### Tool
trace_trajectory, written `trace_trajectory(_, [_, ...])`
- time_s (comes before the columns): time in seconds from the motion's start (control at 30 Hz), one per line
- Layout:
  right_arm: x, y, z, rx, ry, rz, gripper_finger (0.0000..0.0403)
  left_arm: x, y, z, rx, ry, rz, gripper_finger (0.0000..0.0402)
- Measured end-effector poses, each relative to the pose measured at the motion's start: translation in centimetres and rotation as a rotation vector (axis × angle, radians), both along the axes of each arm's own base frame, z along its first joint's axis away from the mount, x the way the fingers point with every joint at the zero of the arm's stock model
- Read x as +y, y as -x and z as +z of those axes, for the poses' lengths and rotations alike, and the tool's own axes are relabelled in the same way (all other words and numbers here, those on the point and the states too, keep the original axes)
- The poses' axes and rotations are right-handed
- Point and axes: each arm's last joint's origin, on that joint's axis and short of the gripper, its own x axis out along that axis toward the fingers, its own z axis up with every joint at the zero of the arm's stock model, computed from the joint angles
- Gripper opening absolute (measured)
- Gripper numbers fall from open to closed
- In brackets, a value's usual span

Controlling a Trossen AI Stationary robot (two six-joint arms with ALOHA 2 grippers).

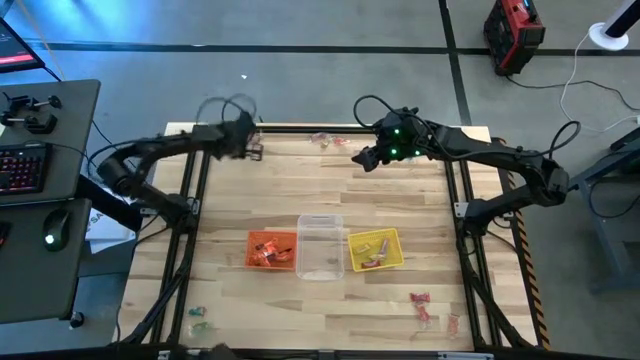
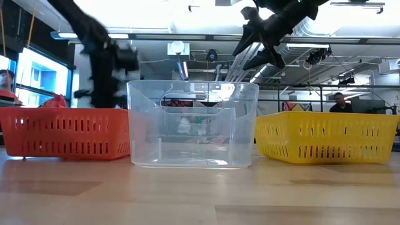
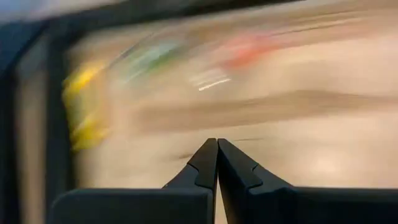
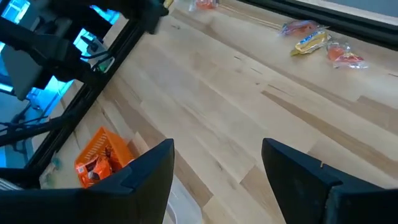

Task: Sort candy by brand, put in halloween buckets
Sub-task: Put the yellow candy into the yellow bin

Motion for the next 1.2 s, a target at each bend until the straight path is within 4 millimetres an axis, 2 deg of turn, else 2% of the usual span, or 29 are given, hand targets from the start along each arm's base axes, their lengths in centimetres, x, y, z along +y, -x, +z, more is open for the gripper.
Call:
trace_trajectory(0.07, [0.0, 0.0, 0.0, 0.005, 0.015, 0.001, 0.0236, 1.0, -0.3, 3.3, -0.056, 0.040, -0.157, 0.0000])
trace_trajectory(0.17, [-0.1, 0.0, 0.0, 0.017, 0.051, 0.001, 0.0236, 2.9, -0.1, 7.7, 0.067, 0.094, -0.251, 0.0000])
trace_trajectory(0.23, [-0.1, 0.0, 0.0, 0.022, 0.065, 0.001, 0.0236, 4.5, 0.2, 9.4, 0.202, 0.158, -0.290, 0.0000])
trace_trajectory(0.3, [-0.1, 0.0, 0.0, 0.024, 0.075, 0.009, 0.0236, 6.5, 0.5, 9.9, 0.308, 0.258, -0.303, 0.0000])
trace_trajectory(0.4, [-0.1, 0.0, 0.0, 0.027, 0.086, 0.018, 0.0236, 9.2, 1.0, 8.7, 0.433, 0.435, -0.288, 0.0000])
trace_trajectory(0.53, [-0.1, 0.0, 0.0, 0.027, 0.087, 0.019, 0.0236, 12.2, 1.1, 4.9, 0.511, 0.556, -0.255, 0.0000])
trace_trajectory(0.7, [-0.1, 0.0, 0.0, 0.031, 0.104, 0.034, 0.0236, 13.4, 0.7, -0.4, 0.571, 0.742, -0.254, 0.0000])
trace_trajectory(0.83, [-0.1, 0.0, 0.0, 0.032, 0.107, 0.036, 0.0236, 13.6, 0.9, -3.0, 0.621, 0.860, -0.227, 0.0000])
trace_trajectory(1.2, [0.1, 0.0, -0.1, 0.050, 0.110, 0.055, 0.0236, 15.1, 1.3, -4.1, 0.603, 0.745, -0.202, 0.0000])
